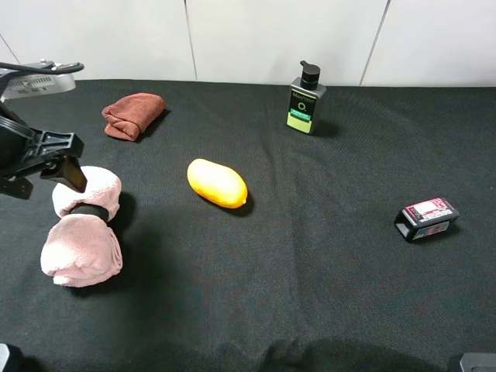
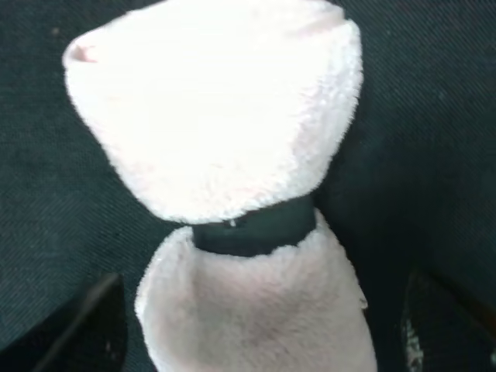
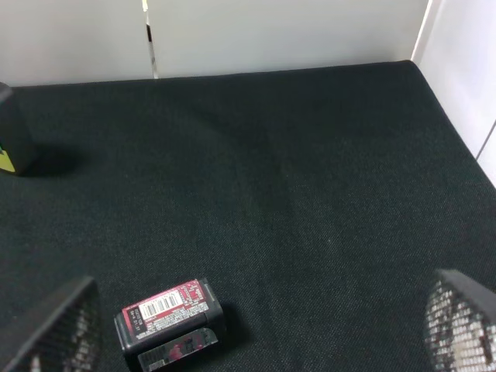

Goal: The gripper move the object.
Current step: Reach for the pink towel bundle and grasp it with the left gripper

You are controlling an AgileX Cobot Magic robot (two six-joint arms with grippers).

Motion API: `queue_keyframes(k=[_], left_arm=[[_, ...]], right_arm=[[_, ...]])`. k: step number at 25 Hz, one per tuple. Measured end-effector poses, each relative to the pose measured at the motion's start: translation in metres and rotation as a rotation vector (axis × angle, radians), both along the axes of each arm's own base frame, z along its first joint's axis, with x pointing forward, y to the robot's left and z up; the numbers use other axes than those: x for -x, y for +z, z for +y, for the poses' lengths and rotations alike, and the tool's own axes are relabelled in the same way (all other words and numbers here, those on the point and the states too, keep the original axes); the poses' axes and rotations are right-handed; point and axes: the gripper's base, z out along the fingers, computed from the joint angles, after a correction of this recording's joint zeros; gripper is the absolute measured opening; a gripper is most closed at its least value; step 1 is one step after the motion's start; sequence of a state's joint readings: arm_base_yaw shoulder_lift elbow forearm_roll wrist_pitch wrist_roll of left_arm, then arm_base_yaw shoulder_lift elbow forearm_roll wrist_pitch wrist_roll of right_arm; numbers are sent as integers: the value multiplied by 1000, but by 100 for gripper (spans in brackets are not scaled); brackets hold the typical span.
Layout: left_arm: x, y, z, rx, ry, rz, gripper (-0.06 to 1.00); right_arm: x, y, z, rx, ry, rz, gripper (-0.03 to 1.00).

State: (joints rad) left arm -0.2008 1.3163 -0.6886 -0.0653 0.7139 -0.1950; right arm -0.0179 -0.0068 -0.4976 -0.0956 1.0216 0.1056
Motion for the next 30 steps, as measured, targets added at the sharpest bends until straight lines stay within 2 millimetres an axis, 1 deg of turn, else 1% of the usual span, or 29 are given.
queue_keyframes(k=[6, 20, 22, 26, 30], left_arm=[[3, 0, -10, -51, 5, -6, 76], [1, -1, -8, -81, 21, -24, 76], [-1, -5, -9, -86, 20, -7, 76], [-7, -23, -11, -99, 21, 63, 76], [-12, -35, -16, -77, 20, 92, 76]], right_arm=[[0, 0, 0, 0, 0, 0, 63], [0, 0, 0, 0, 0, 0, 63], [0, 0, 0, 0, 0, 0, 63], [0, 0, 0, 0, 0, 0, 63], [0, 0, 0, 0, 0, 0, 63]])
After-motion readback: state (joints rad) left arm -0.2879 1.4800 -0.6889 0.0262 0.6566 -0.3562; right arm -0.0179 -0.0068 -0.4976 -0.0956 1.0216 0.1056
